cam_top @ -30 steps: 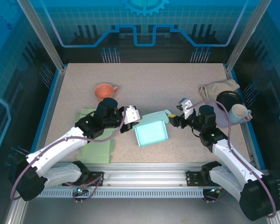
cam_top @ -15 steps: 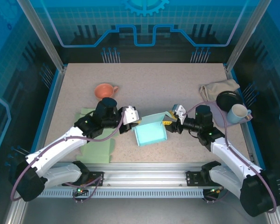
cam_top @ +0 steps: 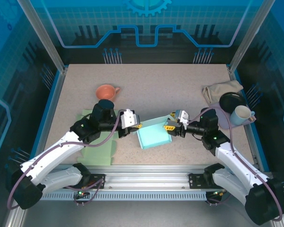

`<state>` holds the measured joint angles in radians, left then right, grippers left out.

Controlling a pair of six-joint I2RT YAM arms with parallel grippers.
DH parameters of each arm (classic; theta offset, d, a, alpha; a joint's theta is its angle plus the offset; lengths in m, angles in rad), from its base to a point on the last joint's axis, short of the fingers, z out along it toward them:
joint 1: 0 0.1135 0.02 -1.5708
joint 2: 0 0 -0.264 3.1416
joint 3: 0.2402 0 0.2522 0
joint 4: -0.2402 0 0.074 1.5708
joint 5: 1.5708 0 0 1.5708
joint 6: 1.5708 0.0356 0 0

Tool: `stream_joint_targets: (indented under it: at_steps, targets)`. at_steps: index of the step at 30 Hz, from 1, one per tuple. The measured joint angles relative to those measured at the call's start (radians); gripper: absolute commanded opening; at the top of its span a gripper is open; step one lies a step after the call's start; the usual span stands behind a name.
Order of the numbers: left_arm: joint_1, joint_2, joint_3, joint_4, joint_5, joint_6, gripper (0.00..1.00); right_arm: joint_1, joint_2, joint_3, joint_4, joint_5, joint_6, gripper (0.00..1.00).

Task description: Fold the paper box

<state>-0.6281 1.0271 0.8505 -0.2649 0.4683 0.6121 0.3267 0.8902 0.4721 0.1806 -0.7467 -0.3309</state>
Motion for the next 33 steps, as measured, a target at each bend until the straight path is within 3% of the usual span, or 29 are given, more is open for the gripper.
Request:
stream_joint_targets:
  at_steps: [2, 4, 10, 12, 14, 17, 22, 25, 28, 33]
  targets:
    - [0.000, -0.004, 0.000, -0.013, 0.009, 0.001, 0.00, 0.000, 0.014, 0.000, -0.001, -0.029, -0.024, 0.44]
    - [0.001, -0.008, 0.000, -0.027, 0.019, 0.002, 0.00, 0.000, 0.032, 0.001, -0.008, -0.060, -0.053, 0.30]
    - [0.005, -0.011, -0.001, -0.045, 0.013, 0.016, 0.00, 0.000, 0.046, 0.011, -0.053, -0.089, -0.107, 0.05]
    - [0.007, -0.013, -0.001, -0.043, -0.005, 0.014, 0.04, 0.000, 0.046, 0.012, -0.065, -0.093, -0.117, 0.00]
    - [0.007, -0.013, -0.002, -0.032, -0.024, 0.002, 0.18, 0.000, 0.046, 0.012, -0.071, -0.092, -0.119, 0.00]
    - [0.006, -0.013, -0.014, 0.047, -0.078, -0.071, 0.52, 0.006, 0.045, 0.012, -0.062, -0.084, -0.119, 0.00]
    - [0.000, -0.032, -0.029, 0.175, -0.303, -0.365, 0.66, 0.022, 0.045, -0.009, 0.010, 0.020, -0.097, 0.00]
    - [0.000, -0.063, -0.029, 0.167, -0.499, -0.591, 0.78, 0.035, 0.047, -0.039, 0.061, 0.092, -0.080, 0.00]
    - [0.007, -0.095, -0.030, 0.119, -0.657, -0.819, 0.83, 0.040, 0.058, -0.069, 0.117, 0.138, -0.069, 0.00]
    - [0.104, -0.091, -0.029, 0.041, -0.724, -1.120, 0.98, 0.055, 0.089, -0.082, 0.155, 0.159, -0.063, 0.00]
